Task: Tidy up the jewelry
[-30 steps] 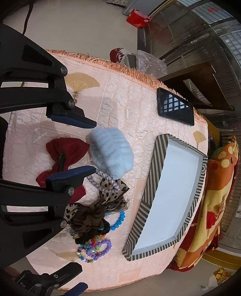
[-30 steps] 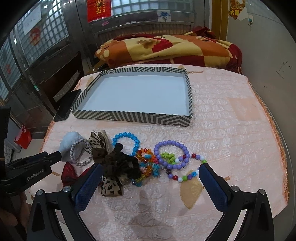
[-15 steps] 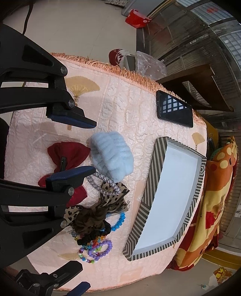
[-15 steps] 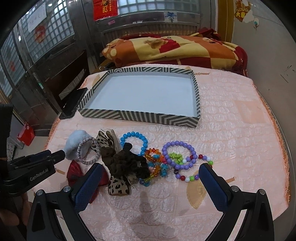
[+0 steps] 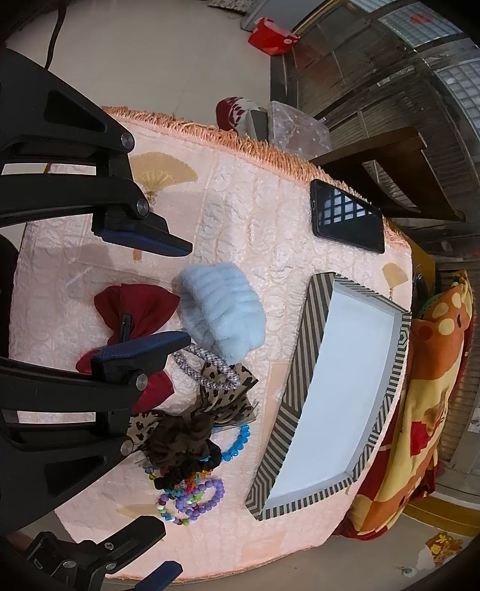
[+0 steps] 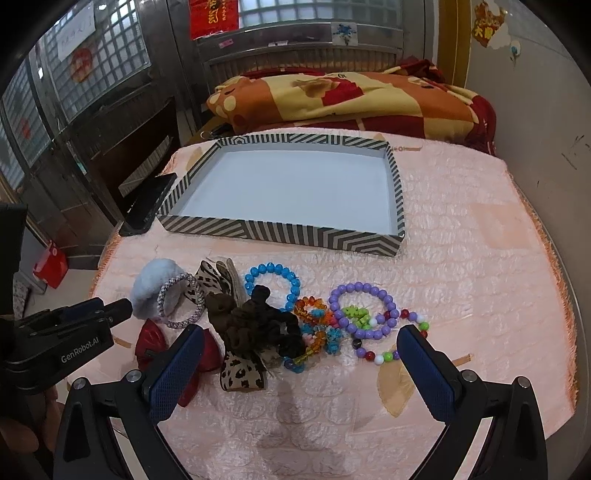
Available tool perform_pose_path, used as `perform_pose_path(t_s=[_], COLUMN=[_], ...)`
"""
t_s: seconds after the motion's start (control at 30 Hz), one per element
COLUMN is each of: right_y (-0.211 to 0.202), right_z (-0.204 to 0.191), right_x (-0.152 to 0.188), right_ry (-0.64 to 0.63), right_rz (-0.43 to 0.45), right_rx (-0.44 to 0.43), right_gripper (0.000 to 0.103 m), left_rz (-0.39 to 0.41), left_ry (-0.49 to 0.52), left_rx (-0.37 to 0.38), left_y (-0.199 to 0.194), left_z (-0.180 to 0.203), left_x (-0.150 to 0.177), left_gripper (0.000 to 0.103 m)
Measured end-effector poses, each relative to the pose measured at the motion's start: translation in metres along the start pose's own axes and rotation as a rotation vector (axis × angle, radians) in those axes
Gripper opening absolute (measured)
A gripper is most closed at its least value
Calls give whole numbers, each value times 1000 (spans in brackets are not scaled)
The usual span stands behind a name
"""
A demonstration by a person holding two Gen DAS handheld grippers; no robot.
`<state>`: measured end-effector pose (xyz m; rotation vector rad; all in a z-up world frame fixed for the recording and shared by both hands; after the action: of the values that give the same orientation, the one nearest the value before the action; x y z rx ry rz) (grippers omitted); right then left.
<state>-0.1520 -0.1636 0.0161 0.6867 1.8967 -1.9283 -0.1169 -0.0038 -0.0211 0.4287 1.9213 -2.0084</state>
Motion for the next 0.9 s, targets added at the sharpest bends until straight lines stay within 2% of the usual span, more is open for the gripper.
perform_pose_path(t_s=[0.9], right_y=[5], right_z=[2], right_x=[1], right_ry=[-37], right_rz=[-8], right_rx=[1], right_gripper=[103], left_rz=[-13], left_ry=[-13], left_rx=[-19], left_y=[7], left_z=[4], left_x=[-1], left_gripper=[41])
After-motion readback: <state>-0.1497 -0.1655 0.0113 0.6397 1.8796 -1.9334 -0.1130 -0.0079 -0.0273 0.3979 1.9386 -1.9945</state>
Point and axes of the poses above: each gripper's, at about its wrist camera, not at the fingertips, and y roughly the way its jaws point, z to its right, x to its underside, the point moved 5 cm from there along y, roughly the way its jaws point, and after that the axes turned 6 degrees about -y, right-handed, at the moved point
